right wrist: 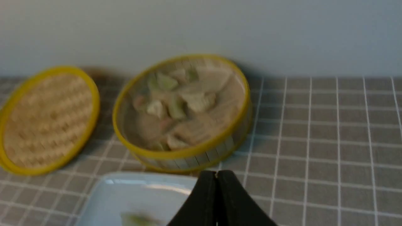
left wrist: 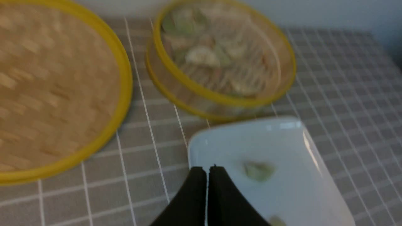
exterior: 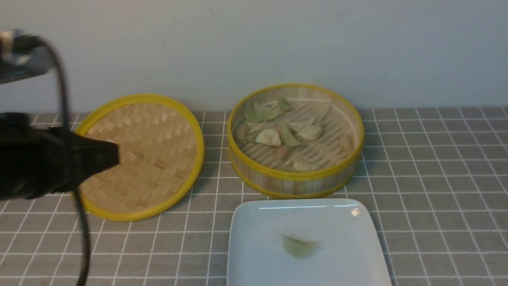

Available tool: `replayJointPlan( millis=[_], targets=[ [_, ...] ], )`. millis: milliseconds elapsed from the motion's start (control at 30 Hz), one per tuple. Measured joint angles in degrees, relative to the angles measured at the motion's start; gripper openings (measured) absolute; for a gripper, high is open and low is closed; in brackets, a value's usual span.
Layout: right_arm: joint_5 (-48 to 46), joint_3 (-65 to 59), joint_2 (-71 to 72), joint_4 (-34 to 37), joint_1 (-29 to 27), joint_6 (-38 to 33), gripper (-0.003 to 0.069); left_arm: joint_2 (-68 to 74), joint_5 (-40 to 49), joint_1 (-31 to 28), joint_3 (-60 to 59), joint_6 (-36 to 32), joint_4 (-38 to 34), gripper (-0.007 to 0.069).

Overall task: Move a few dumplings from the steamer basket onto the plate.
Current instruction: Use the left arm to grab a dumpling from the steamer

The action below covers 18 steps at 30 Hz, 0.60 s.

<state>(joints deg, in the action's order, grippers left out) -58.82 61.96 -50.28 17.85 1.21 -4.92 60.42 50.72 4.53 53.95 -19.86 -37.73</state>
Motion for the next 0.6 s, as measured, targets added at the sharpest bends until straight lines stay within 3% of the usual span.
replayJointPlan(
  millis=[167, 400, 600],
  targets=[
    [-4.62, 3.02, -7.97, -3.24, 0.0, 0.0, -0.001, 22.73, 11.05, 5.13, 16.42, -1.51, 4.09, -0.0005],
    [-6.4, 3.1, -9.31, -6.29, 0.0, -0.05, -0.0009, 41.56, 14.58, 18.02, 36.53, 3.07, 10.11, -0.0005],
    [-7.12, 3.22, -9.31, -7.27, 0.0, 0.05, -0.0007, 52.65, 15.74, 23.44, 51.03, 6.42, 15.78, -0.0005]
  ],
)
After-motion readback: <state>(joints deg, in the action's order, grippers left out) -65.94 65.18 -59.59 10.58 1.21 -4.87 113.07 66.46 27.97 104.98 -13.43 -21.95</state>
